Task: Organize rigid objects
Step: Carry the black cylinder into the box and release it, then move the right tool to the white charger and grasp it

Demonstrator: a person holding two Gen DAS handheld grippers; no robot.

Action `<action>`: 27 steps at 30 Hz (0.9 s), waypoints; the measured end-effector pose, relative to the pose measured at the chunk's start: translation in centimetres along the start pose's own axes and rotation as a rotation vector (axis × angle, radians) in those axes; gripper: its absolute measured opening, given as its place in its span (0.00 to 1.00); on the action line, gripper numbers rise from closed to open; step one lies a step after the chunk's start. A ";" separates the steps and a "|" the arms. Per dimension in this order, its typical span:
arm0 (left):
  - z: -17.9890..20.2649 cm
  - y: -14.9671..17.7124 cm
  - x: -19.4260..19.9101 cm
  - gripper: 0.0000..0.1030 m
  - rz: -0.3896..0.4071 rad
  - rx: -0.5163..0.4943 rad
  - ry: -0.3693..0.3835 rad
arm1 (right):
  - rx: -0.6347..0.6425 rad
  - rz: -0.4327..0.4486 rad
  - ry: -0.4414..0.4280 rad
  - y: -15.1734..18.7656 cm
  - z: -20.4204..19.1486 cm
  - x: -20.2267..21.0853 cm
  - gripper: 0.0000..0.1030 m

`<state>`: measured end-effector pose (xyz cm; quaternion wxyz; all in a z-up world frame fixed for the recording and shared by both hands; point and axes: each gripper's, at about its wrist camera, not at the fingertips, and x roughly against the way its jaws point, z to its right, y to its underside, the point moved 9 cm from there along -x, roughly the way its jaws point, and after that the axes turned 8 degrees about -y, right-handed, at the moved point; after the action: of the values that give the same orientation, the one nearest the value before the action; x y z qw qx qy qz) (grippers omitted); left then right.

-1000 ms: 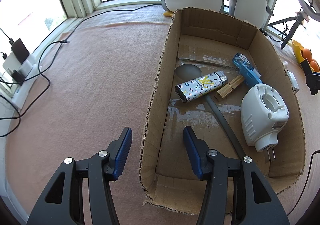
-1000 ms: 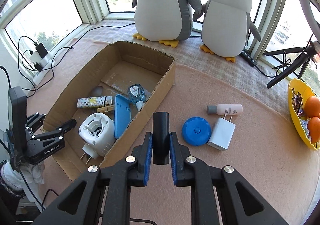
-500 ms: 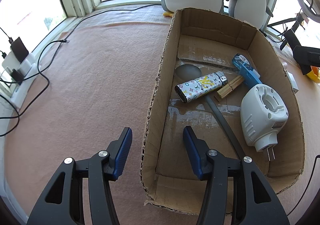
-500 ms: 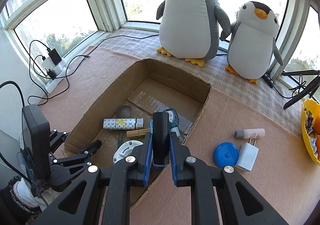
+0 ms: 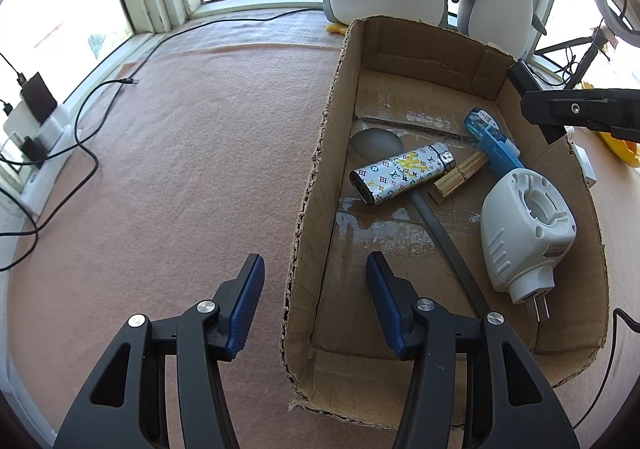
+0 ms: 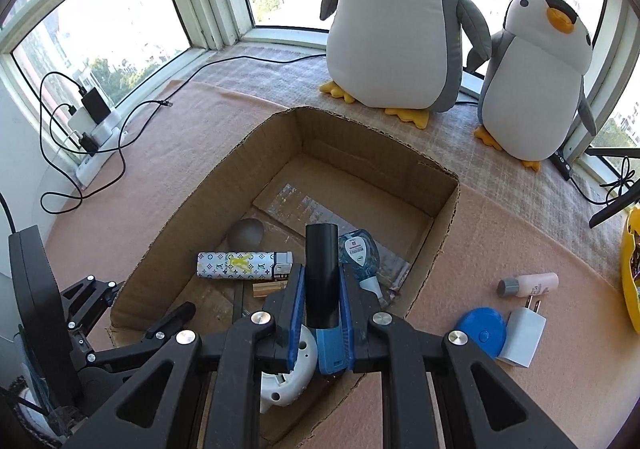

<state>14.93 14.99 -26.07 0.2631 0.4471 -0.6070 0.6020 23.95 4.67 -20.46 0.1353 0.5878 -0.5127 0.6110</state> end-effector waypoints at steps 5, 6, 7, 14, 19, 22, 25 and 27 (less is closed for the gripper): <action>0.0 0.0 0.0 0.51 0.000 0.001 0.001 | -0.001 -0.003 -0.001 0.0 0.1 -0.4 0.41; 0.0 0.0 0.0 0.51 0.000 0.002 0.001 | 0.001 0.003 0.002 -0.1 0.1 -0.3 0.47; 0.1 0.0 0.0 0.51 0.000 0.002 0.001 | 0.003 0.013 0.008 -0.2 0.1 -0.1 0.56; 0.0 0.0 -0.1 0.51 0.000 0.002 0.001 | -0.001 0.023 0.015 -0.3 0.4 0.3 0.64; 0.1 0.0 -0.1 0.51 0.000 0.002 0.002 | -0.015 0.024 0.016 0.0 1.0 0.7 0.65; 0.0 0.0 -0.1 0.51 0.000 0.002 0.002 | -0.036 0.031 0.016 0.2 1.8 1.2 0.66; 0.0 0.0 -0.1 0.51 0.000 0.002 0.002 | -0.068 0.031 0.009 0.6 3.0 1.7 0.67; 0.0 0.0 -0.1 0.51 0.000 0.002 0.002 | -0.088 0.035 0.019 1.0 4.1 2.3 0.67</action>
<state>14.98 14.97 -26.13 0.2632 0.4468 -0.6062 0.6031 24.92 -0.01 -19.91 0.1553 0.5663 -0.5481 0.5957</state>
